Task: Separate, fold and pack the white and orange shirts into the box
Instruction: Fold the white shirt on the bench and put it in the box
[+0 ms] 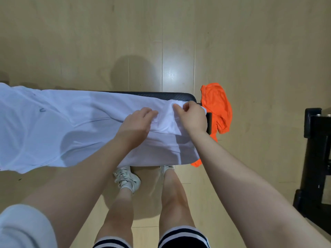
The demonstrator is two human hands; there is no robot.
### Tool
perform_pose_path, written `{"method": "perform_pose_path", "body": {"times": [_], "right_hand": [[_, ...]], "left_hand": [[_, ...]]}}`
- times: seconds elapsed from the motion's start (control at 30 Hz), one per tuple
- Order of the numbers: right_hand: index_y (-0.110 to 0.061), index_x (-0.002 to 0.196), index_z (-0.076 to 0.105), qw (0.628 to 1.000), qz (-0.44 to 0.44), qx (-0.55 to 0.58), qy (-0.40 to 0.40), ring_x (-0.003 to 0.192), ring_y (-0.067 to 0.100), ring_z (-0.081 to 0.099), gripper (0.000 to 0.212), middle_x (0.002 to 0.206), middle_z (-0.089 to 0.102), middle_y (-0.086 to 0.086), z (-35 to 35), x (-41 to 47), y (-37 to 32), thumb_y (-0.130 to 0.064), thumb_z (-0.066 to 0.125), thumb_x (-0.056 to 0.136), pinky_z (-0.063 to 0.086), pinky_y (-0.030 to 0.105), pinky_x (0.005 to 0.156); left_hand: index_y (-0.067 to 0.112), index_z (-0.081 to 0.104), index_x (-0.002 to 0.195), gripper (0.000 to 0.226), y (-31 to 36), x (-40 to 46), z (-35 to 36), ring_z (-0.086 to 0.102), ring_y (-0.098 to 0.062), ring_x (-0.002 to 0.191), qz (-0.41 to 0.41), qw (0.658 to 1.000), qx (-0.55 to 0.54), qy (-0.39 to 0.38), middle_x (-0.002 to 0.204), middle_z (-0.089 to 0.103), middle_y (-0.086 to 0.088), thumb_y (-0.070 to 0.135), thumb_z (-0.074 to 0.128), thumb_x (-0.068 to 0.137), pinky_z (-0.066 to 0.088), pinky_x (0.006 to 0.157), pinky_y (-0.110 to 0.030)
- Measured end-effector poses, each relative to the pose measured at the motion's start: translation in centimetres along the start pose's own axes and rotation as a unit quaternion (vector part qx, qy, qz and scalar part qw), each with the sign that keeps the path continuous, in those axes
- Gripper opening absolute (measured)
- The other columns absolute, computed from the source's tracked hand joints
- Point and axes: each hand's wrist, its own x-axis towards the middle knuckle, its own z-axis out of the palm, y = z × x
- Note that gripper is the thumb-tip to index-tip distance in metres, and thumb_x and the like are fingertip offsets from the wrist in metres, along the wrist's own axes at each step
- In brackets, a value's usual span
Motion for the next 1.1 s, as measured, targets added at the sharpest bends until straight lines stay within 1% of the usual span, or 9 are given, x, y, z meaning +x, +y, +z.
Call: {"method": "perform_pose_path", "body": {"times": [0.17,0.33,0.5,0.6,0.7,0.9,0.97,1.03,1.1], "right_hand": [[-0.015,0.050,0.031,0.997,0.068,-0.022,0.013,0.060,0.023,0.037,0.044,0.051,0.035,0.000,0.0,1.6,-1.8,-0.027,0.055,0.085,0.021,0.027,0.046],[-0.011,0.078,0.059,0.991,-0.027,-0.089,0.098,0.078,0.029,0.055,0.023,0.083,0.064,0.010,-1.8,1.0,-0.7,-0.030,0.052,0.088,0.038,0.032,0.063],[-0.019,0.057,0.039,0.975,0.090,0.109,0.173,0.067,0.021,0.045,0.034,0.057,0.047,-0.004,-3.5,1.4,2.3,-0.022,0.055,0.087,0.030,0.030,0.059],[-0.016,0.079,0.054,0.975,0.138,0.101,0.142,0.093,0.029,0.055,0.008,0.085,0.060,0.003,-2.7,1.3,3.0,-0.019,0.058,0.085,0.040,0.034,0.081],[-0.008,0.112,0.054,0.987,0.070,0.075,0.122,0.114,0.027,0.047,0.027,0.122,0.053,0.012,-1.6,1.8,2.3,-0.013,0.055,0.085,0.034,0.031,0.094],[-0.006,0.106,0.057,0.971,0.143,0.171,0.085,0.090,0.022,0.053,0.022,0.094,0.059,0.004,-1.2,3.1,1.7,-0.019,0.053,0.089,0.040,0.029,0.080],[-0.012,0.085,0.058,0.961,0.156,0.220,0.055,0.075,0.019,0.050,0.004,0.073,0.054,-0.002,-1.9,2.7,2.1,-0.011,0.055,0.084,0.041,0.030,0.068],[-0.018,0.074,0.054,0.957,0.127,0.250,0.074,0.063,0.012,0.044,0.016,0.065,0.048,-0.006,-2.8,1.9,2.5,-0.005,0.054,0.083,0.037,0.022,0.059],[-0.016,0.090,0.055,0.959,0.077,0.247,0.119,0.066,0.008,0.046,0.011,0.073,0.048,-0.007,-3.6,0.8,2.6,-0.006,0.055,0.085,0.039,0.020,0.064]], "left_hand": [[0.015,0.040,0.132,0.046,-0.2,2.9,-1.6,0.046,-0.030,0.113,-0.099,0.994,0.019,0.035,0.141,0.035,-0.004,0.003,0.043,0.088,0.045,0.077,-0.039],[0.006,0.049,0.107,0.022,-1.1,4.9,-1.9,0.053,-0.034,0.093,-0.114,0.990,0.081,0.004,0.107,0.053,-0.015,0.020,0.035,0.099,0.034,0.062,-0.036],[0.007,0.048,0.098,0.023,-1.9,4.5,-2.7,0.053,-0.038,0.081,-0.164,0.984,0.028,0.067,0.102,0.050,-0.014,0.024,0.032,0.100,0.037,0.063,-0.040],[0.007,0.048,0.107,0.020,-1.7,4.6,-2.5,0.053,-0.036,0.087,-0.160,0.985,-0.012,0.055,0.115,0.047,-0.013,0.021,0.038,0.098,0.037,0.065,-0.039],[0.007,0.047,0.117,0.026,-2.0,4.7,-2.0,0.054,-0.034,0.095,-0.174,0.983,-0.029,0.057,0.125,0.043,-0.010,0.021,0.042,0.095,0.039,0.066,-0.038],[0.007,0.055,0.105,0.025,-2.9,4.1,-1.8,0.053,-0.029,0.083,-0.147,0.987,-0.048,0.052,0.117,0.047,-0.007,0.027,0.046,0.094,0.034,0.063,-0.031],[0.004,0.054,0.098,0.023,-2.9,4.2,-2.1,0.054,-0.032,0.085,-0.143,0.987,-0.039,0.058,0.112,0.049,-0.009,0.025,0.044,0.095,0.036,0.063,-0.033],[0.004,0.054,0.101,0.022,-2.4,4.4,-2.6,0.055,-0.036,0.088,-0.147,0.982,-0.062,0.103,0.114,0.049,-0.011,0.022,0.043,0.096,0.035,0.066,-0.034],[0.006,0.051,0.117,0.026,-1.7,4.4,-3.0,0.057,-0.033,0.093,-0.156,0.972,-0.104,0.145,0.128,0.045,-0.010,0.017,0.045,0.094,0.038,0.072,-0.035]]}}
